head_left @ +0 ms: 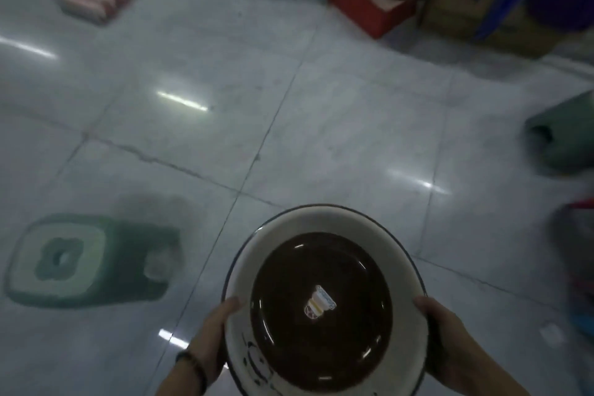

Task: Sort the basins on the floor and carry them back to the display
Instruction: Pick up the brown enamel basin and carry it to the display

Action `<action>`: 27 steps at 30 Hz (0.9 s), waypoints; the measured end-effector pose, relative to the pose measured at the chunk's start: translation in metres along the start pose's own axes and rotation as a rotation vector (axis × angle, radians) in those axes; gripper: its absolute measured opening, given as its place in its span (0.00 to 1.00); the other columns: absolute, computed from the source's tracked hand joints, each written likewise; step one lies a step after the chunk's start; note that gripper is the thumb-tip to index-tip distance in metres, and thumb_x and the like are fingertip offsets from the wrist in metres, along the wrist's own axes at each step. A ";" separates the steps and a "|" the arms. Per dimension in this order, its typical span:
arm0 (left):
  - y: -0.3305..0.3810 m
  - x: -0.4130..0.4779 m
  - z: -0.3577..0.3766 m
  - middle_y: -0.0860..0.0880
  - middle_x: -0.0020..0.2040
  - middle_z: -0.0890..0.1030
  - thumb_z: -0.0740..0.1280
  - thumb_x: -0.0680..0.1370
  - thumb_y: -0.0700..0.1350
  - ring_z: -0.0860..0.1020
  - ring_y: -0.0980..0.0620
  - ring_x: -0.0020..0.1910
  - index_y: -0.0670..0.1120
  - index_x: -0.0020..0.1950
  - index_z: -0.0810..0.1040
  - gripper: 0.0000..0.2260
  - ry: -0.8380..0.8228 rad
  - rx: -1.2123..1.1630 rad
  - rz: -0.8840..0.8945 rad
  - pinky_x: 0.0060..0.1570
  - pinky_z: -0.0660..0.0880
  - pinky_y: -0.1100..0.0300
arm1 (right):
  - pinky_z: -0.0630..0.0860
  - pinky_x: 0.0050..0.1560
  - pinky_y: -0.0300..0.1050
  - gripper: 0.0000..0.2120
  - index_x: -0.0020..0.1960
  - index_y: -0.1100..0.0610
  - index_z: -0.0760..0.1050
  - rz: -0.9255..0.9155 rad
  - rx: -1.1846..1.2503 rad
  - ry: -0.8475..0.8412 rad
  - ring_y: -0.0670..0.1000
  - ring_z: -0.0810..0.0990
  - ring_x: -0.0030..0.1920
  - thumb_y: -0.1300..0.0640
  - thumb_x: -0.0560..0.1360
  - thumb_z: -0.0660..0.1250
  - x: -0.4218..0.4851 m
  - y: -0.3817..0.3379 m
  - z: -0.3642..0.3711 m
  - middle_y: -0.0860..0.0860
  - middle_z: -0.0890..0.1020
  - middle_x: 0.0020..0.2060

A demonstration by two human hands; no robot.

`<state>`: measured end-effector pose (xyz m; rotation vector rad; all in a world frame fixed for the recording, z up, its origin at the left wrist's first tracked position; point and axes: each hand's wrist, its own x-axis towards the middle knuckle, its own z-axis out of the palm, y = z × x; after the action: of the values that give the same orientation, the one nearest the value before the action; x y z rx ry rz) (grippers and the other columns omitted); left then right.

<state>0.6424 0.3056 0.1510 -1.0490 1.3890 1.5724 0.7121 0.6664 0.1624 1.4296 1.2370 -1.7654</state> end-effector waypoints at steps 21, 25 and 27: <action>-0.005 -0.461 0.397 0.36 0.61 0.82 0.66 0.77 0.53 0.80 0.34 0.62 0.41 0.67 0.79 0.23 -0.784 0.760 0.346 0.65 0.73 0.39 | 0.80 0.62 0.67 0.36 0.58 0.53 0.83 -0.518 0.900 0.549 0.66 0.84 0.55 0.29 0.60 0.74 -0.504 0.138 -0.304 0.60 0.88 0.51; -0.109 -0.519 0.484 0.35 0.62 0.82 0.64 0.79 0.53 0.79 0.32 0.62 0.42 0.67 0.79 0.22 -0.911 0.866 0.384 0.66 0.73 0.36 | 0.74 0.49 0.58 0.34 0.47 0.60 0.84 -0.528 1.069 0.564 0.63 0.76 0.46 0.30 0.61 0.74 -0.546 0.223 -0.402 0.62 0.83 0.44; -0.169 -0.548 0.523 0.35 0.61 0.82 0.64 0.79 0.53 0.79 0.32 0.62 0.42 0.66 0.79 0.21 -0.967 0.918 0.389 0.67 0.71 0.34 | 0.77 0.41 0.50 0.32 0.43 0.57 0.82 -0.521 1.135 0.607 0.60 0.79 0.37 0.28 0.60 0.73 -0.567 0.268 -0.450 0.60 0.82 0.38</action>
<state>0.9508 0.8274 0.6355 0.5095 1.3462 1.1503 1.3021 0.8818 0.6115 2.5816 0.8851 -2.7360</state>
